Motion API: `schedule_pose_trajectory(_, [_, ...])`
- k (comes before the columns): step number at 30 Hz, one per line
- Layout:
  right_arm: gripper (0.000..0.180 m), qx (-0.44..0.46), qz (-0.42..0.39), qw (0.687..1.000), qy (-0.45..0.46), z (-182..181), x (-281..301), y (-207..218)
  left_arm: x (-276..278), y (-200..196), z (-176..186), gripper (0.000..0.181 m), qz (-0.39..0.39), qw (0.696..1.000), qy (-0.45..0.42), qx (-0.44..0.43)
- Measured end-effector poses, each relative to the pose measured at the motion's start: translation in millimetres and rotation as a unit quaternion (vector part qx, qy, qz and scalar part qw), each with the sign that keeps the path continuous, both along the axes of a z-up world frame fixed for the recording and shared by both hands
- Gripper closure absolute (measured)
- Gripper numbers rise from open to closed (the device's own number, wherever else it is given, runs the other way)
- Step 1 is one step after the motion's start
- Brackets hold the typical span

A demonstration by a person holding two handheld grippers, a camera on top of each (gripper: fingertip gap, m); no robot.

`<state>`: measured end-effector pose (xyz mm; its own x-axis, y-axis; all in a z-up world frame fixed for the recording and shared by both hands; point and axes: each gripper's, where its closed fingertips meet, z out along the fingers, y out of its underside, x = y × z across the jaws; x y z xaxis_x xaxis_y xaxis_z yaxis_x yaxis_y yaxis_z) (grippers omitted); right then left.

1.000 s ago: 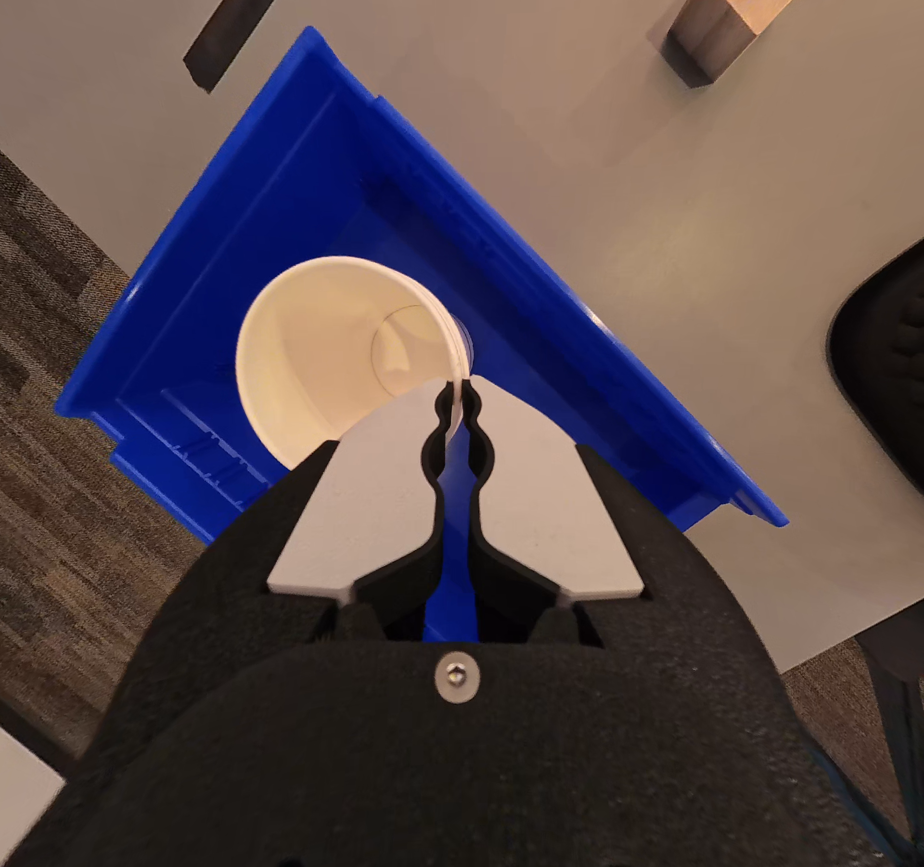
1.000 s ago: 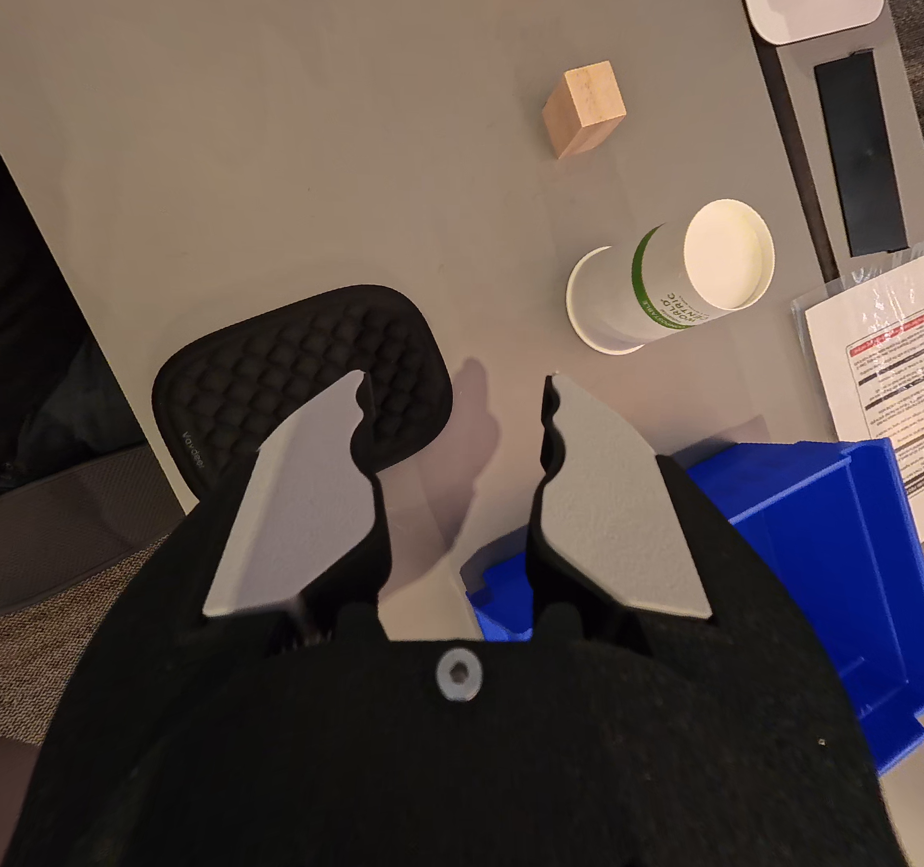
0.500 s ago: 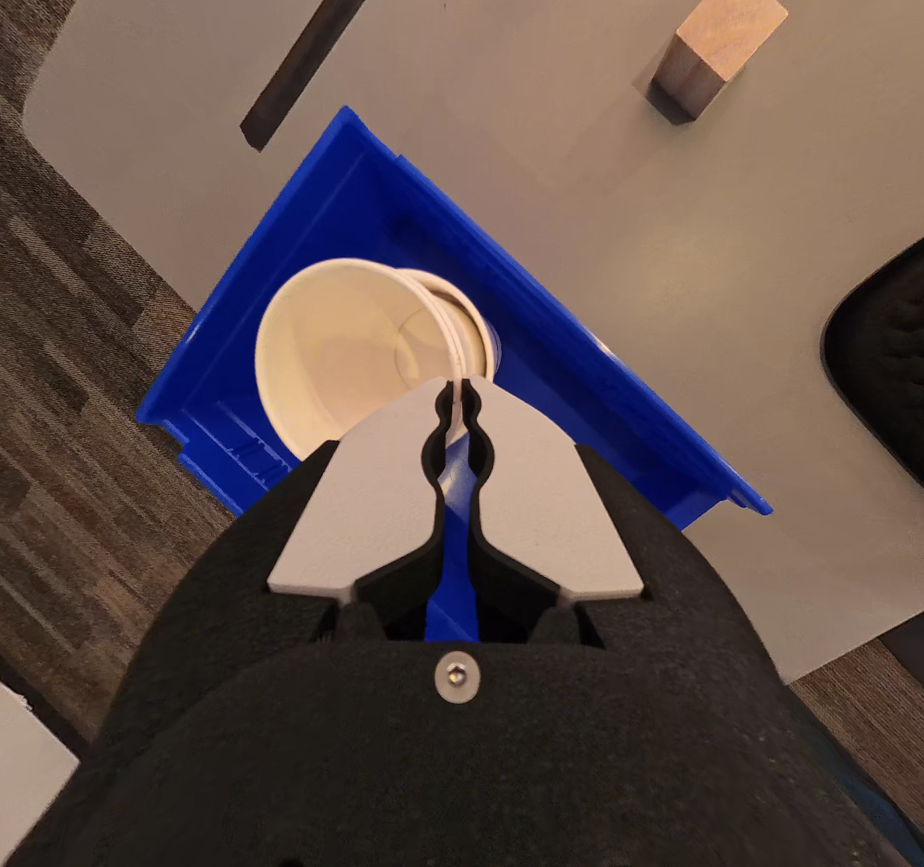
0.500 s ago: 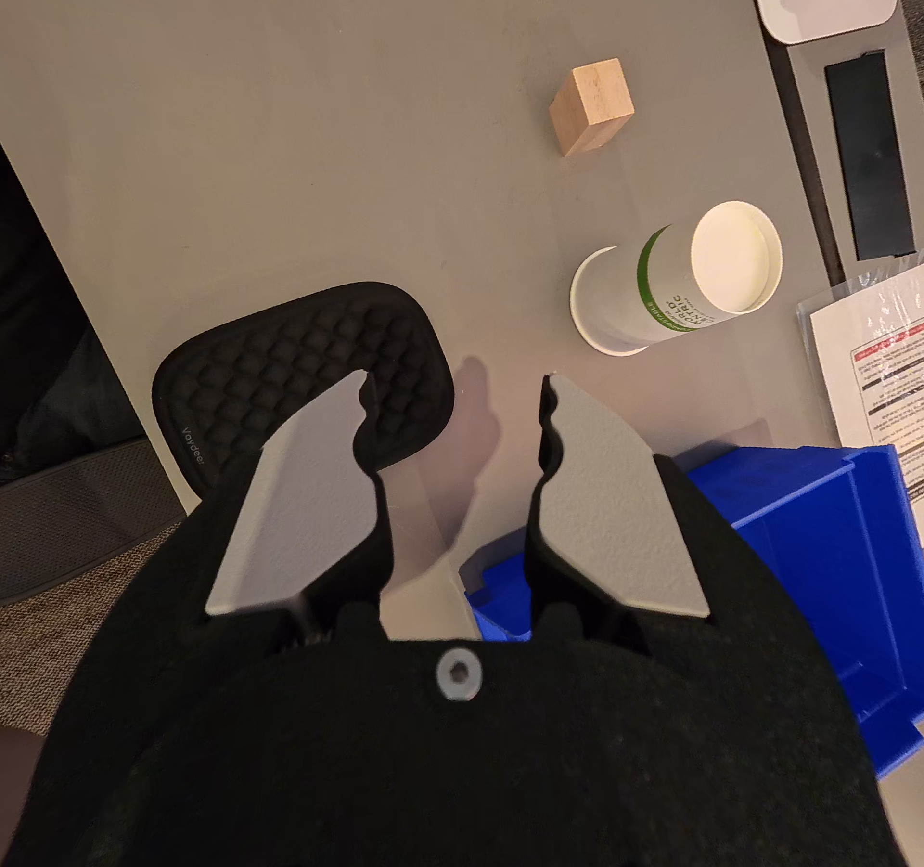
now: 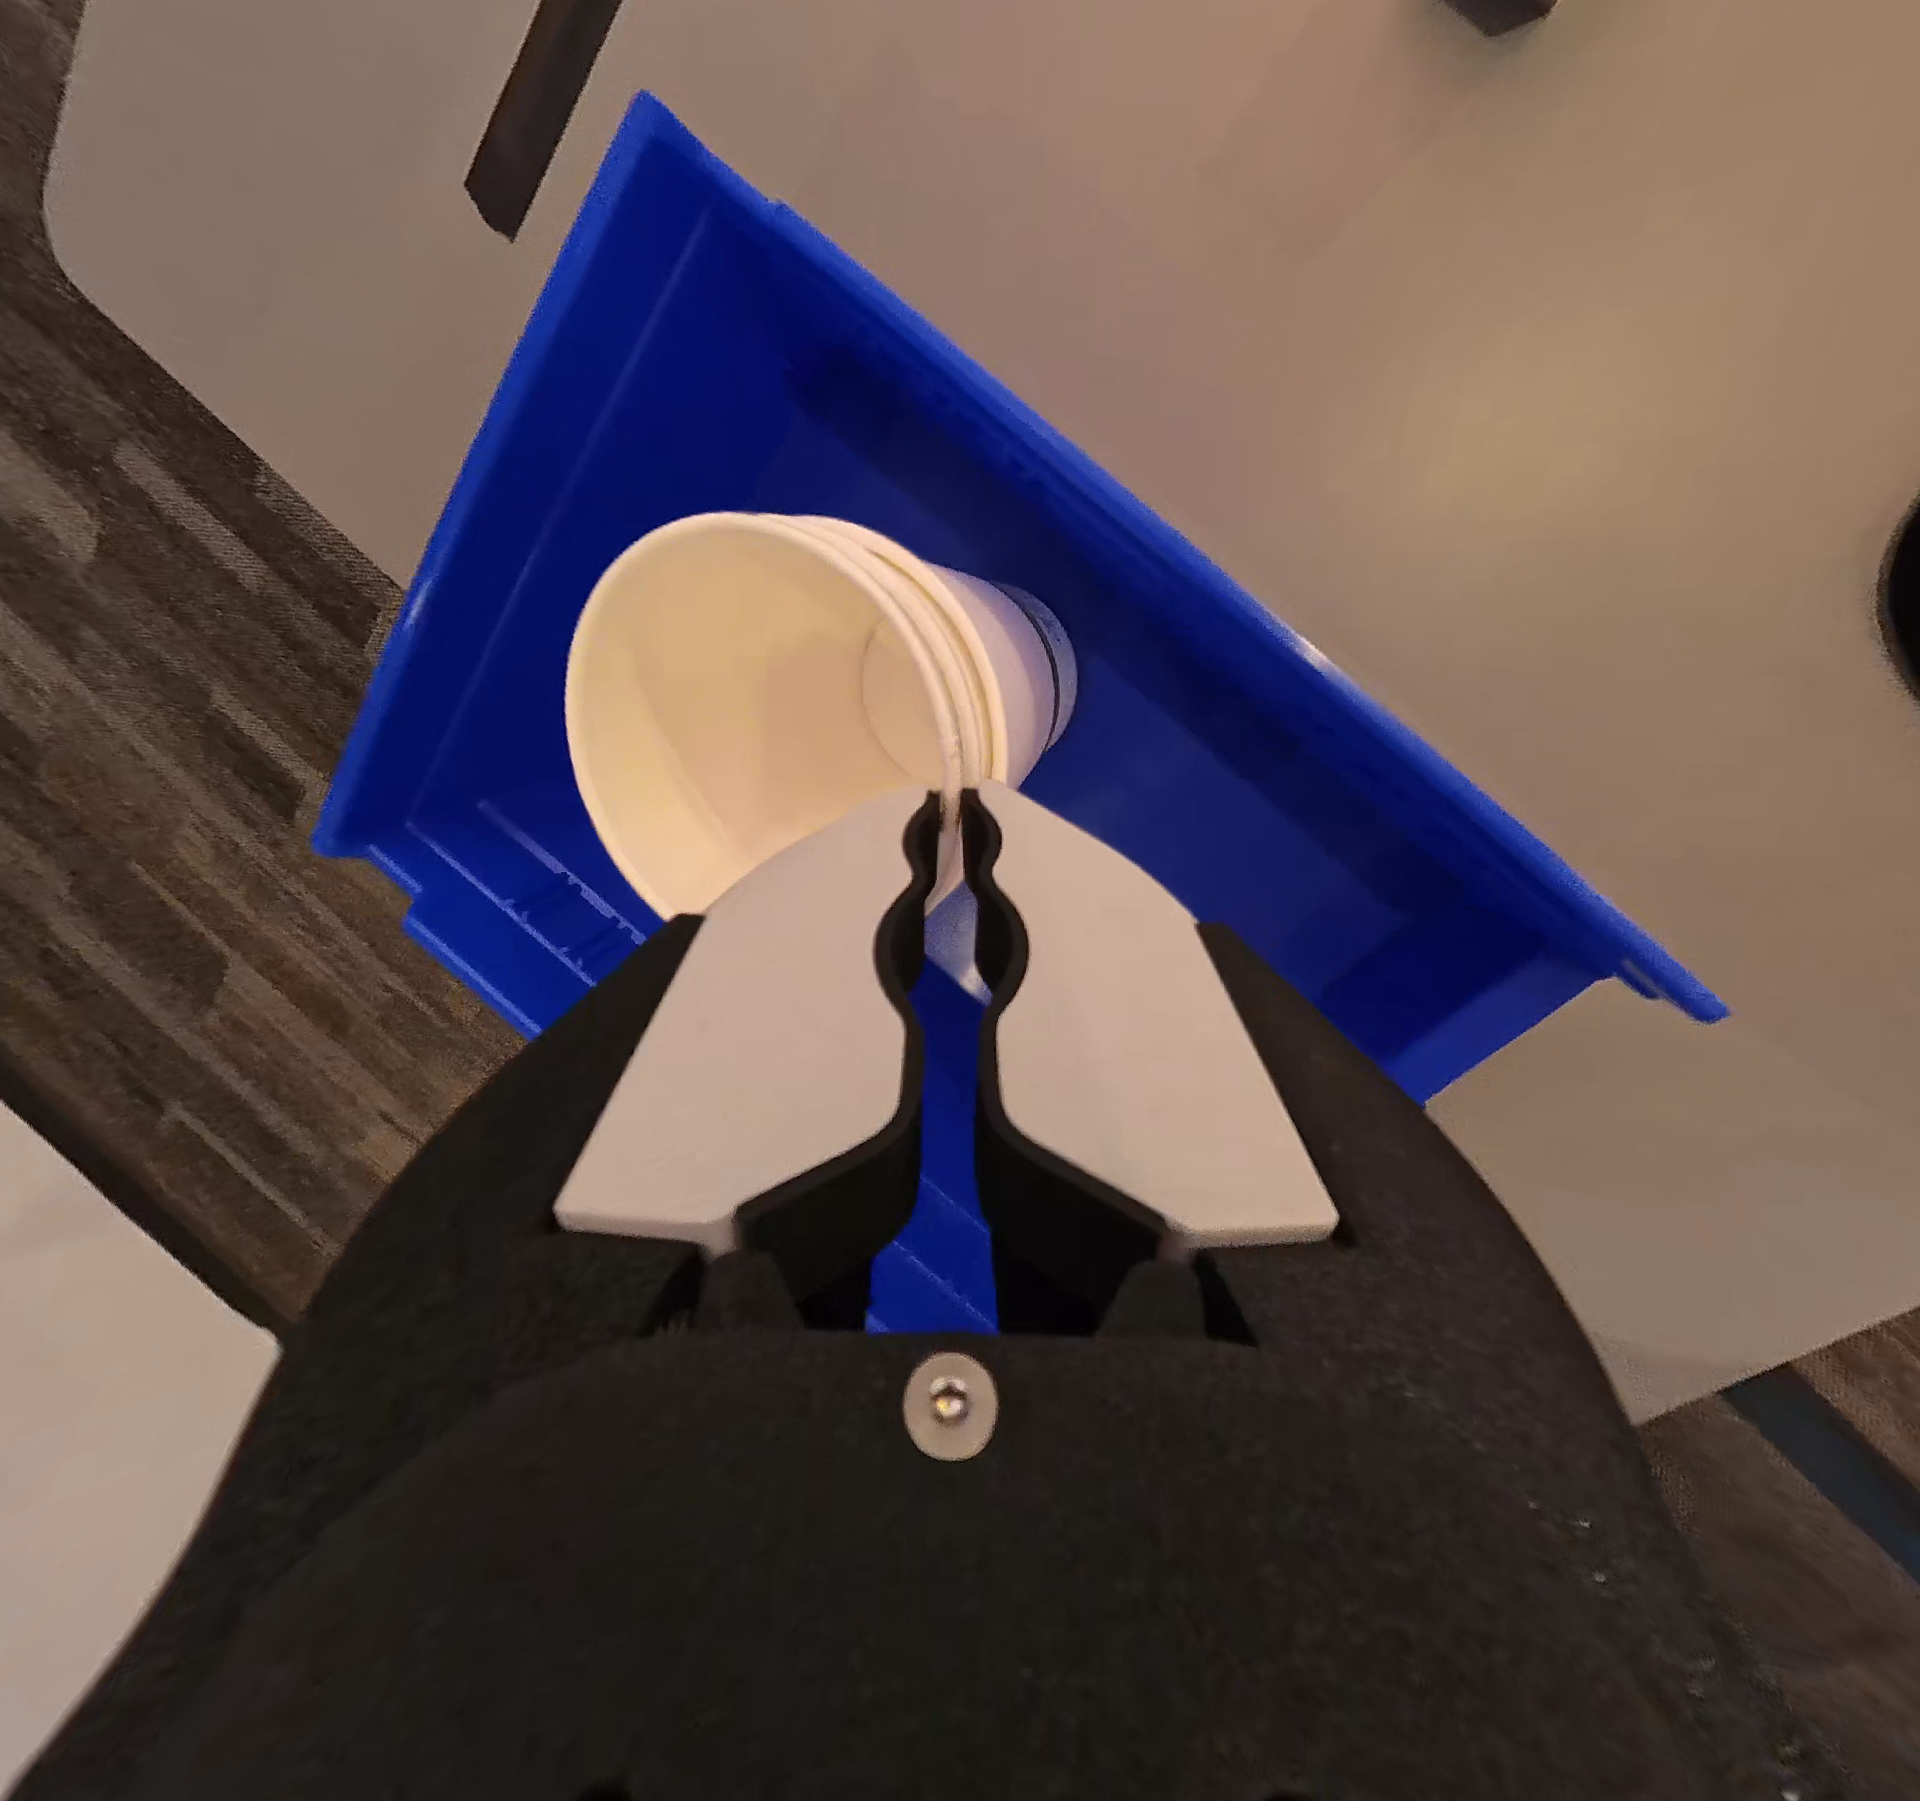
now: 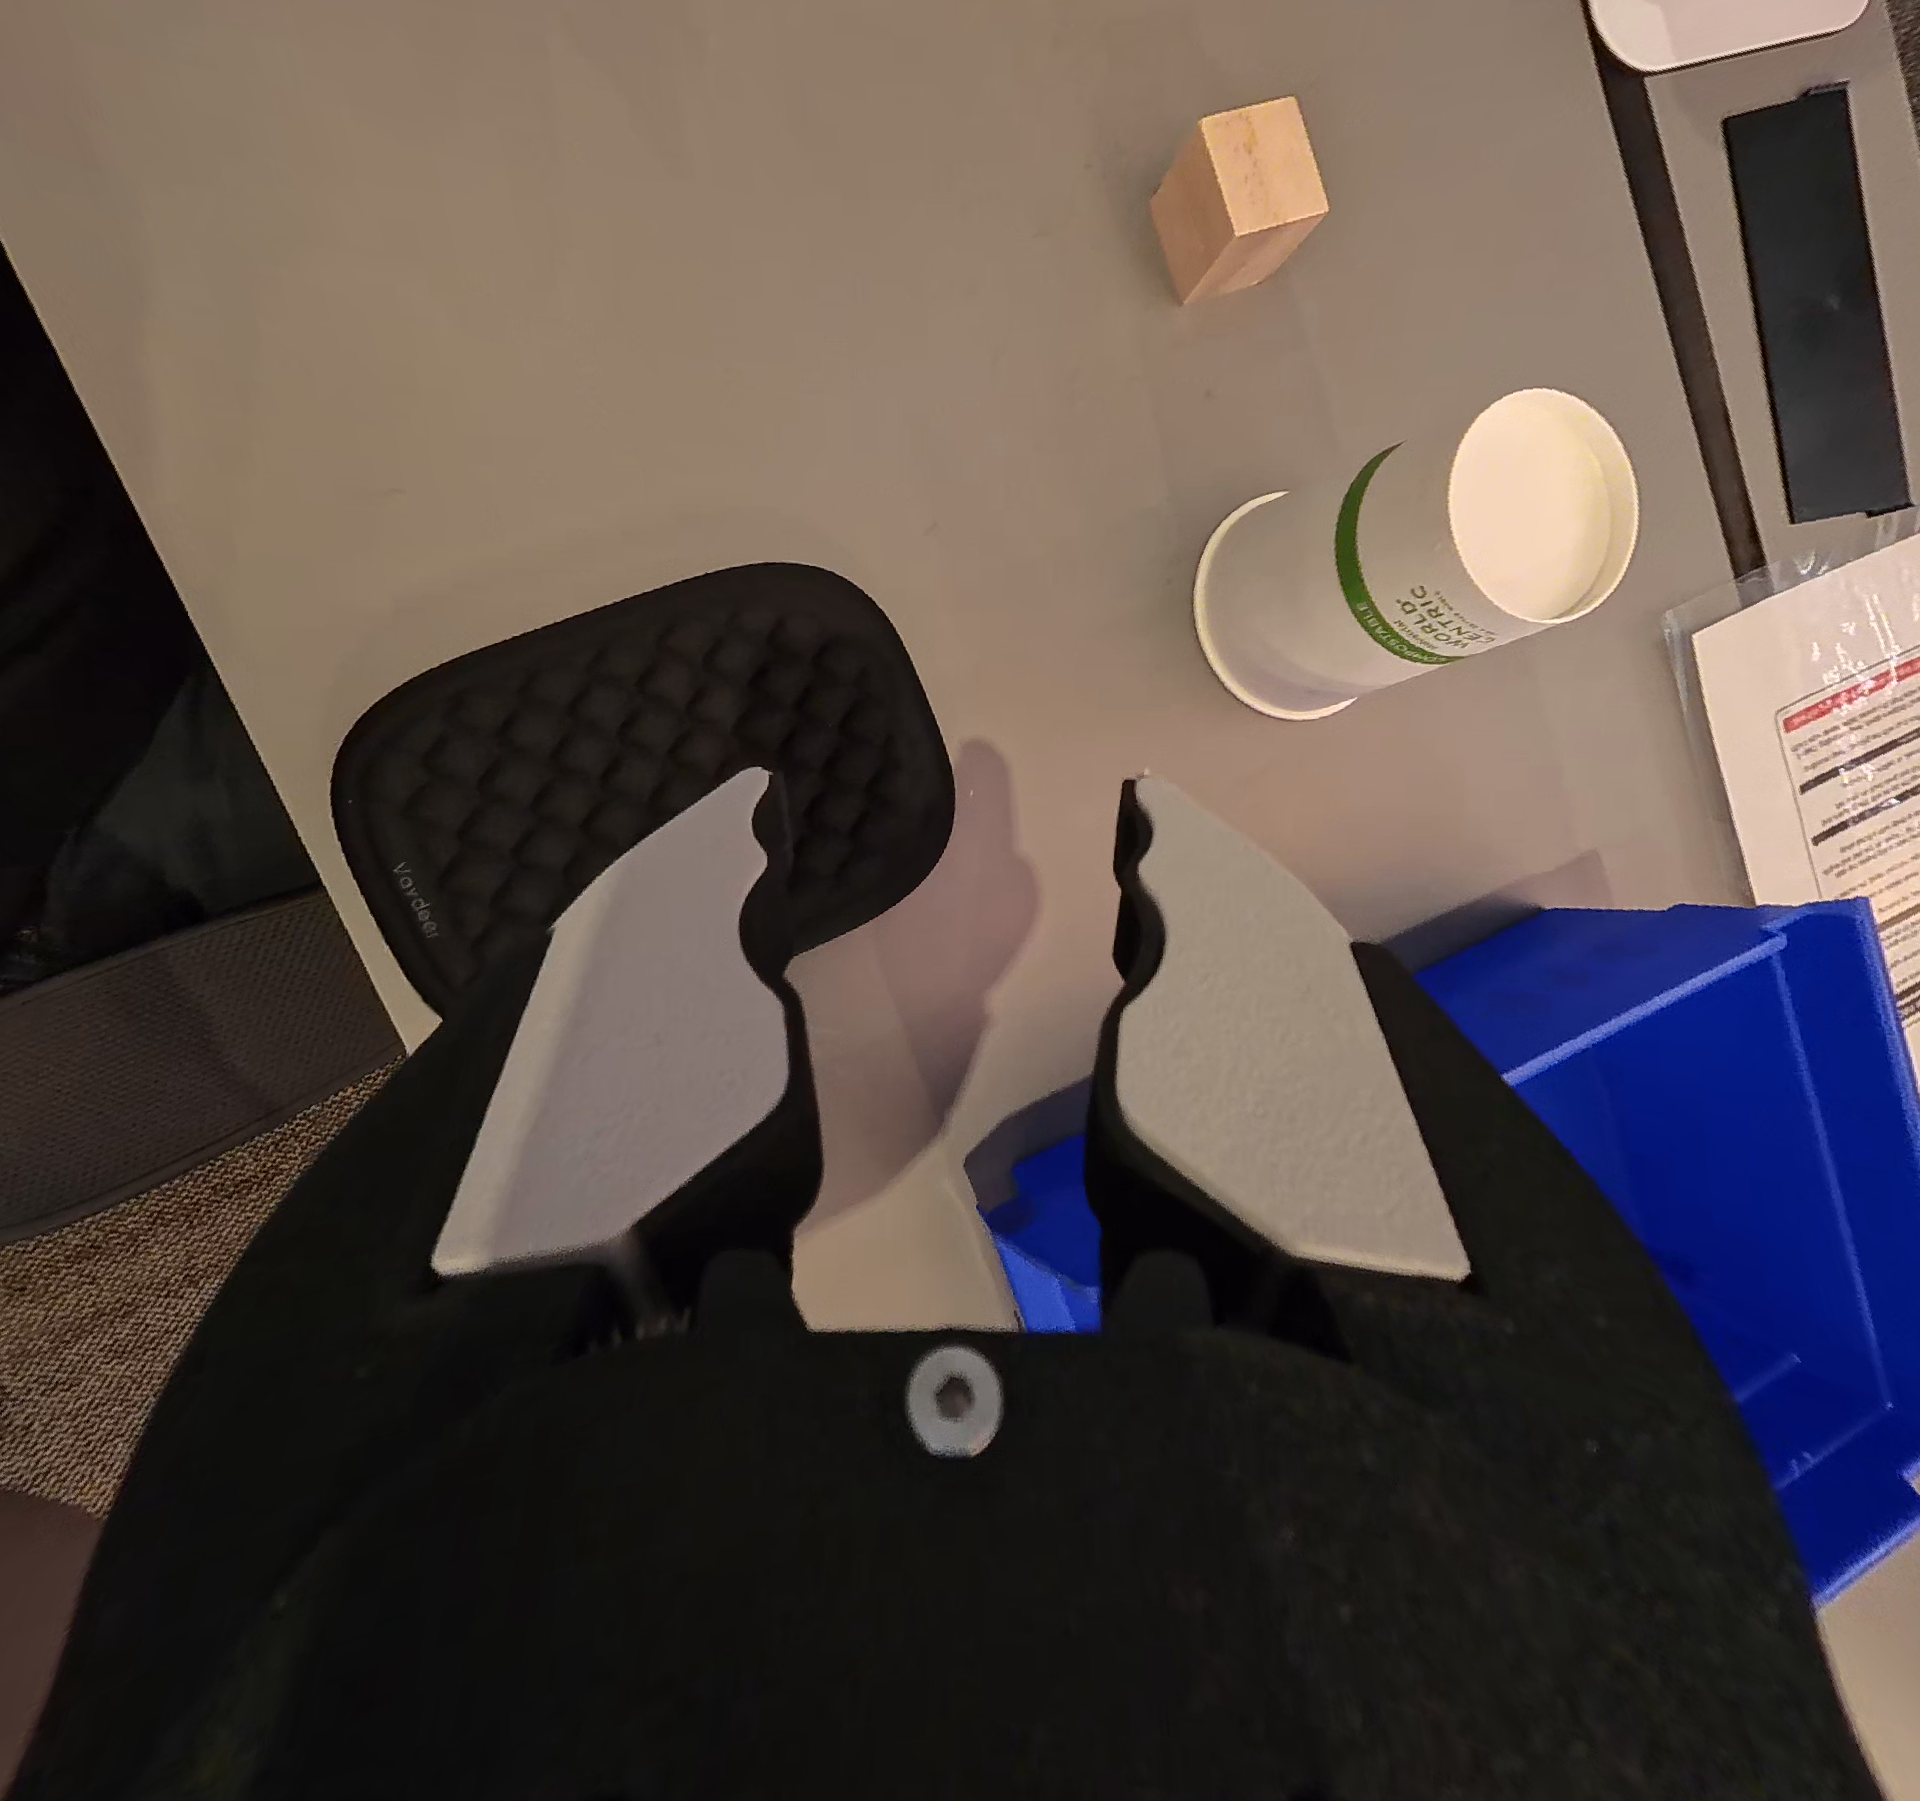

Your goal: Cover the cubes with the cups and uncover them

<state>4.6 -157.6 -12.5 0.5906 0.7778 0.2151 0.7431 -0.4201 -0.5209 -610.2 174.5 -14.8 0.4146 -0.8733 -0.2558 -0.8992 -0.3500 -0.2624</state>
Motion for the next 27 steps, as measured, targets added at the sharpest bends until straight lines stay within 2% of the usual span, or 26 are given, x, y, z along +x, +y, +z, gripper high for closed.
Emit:
schedule_pose_trajectory(1, [0.12, 0.0, 0.0, 1.0, 0.0, 1, 0, 0, 0, -3, 0, 0.176, -0.007, 1.0, -0.001, -0.006])
schedule_pose_trajectory(7, [0.12, 0.001, 0.001, 1.0, 0.003, 3, -2, 1, 2, -7, 3, 0.166, -0.033, 0.999, 0.006, -0.001])
schedule_pose_trajectory(14, [0.12, -0.008, 0.006, 1.0, 0.001, 1, -7, 2, 3, -17, -5, 0.171, -0.061, 0.997, 0.023, -0.027])
schedule_pose_trajectory(27, [0.121, -0.016, 0.005, 1.0, 0.0, -4, -6, 1, 2, -19, -17, 0.175, -0.059, 0.997, 0.032, -0.047])
